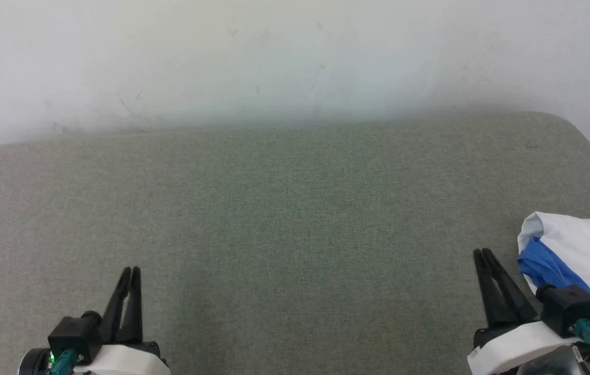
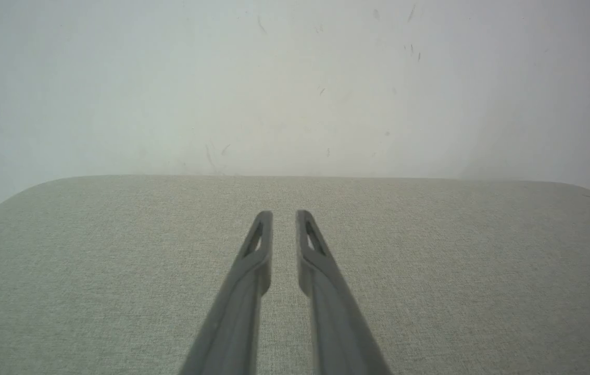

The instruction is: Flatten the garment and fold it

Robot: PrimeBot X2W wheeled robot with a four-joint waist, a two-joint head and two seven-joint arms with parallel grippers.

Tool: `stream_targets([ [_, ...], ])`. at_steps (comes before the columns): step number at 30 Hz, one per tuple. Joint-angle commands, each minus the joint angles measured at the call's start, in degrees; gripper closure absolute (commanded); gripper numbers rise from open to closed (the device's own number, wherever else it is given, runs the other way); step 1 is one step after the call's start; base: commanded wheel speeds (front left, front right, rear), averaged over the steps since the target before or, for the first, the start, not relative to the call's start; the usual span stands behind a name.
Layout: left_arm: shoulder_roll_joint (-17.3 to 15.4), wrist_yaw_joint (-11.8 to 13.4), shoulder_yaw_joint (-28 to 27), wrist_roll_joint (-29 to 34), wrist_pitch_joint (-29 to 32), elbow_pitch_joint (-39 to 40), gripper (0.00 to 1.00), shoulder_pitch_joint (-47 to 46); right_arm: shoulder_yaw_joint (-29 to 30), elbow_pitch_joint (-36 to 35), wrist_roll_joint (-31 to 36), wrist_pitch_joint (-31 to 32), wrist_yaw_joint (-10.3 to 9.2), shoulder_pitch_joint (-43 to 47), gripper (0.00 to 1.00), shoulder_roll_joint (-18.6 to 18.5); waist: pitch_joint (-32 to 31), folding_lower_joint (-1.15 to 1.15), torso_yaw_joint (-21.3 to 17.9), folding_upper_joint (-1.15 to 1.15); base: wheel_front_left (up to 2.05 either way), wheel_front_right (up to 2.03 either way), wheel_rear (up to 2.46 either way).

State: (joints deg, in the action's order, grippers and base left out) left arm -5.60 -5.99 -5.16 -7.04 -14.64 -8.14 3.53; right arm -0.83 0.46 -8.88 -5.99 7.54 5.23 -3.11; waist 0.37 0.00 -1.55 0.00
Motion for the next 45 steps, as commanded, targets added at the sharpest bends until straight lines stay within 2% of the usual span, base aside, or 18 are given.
stream_targets([
  [1,0.03,0.06,0.05,0.07,0.15,0.08,1.0,-0.04,0.01,-0.02,0.08,0.05,0.0,-0.05,1.0,0.0,0.0,0.0,0.01,0.0,0.0,0.0,0.0],
  [45,0.98,2.17,1.87,2.55,5.3,2.95,1.0,-1.28,0.3,-0.17,3.21,2.16,-0.02,-1.89,1.0,0.09,-0.13,0.0,0.56,0.0,0.0,0.0,0.0],
])
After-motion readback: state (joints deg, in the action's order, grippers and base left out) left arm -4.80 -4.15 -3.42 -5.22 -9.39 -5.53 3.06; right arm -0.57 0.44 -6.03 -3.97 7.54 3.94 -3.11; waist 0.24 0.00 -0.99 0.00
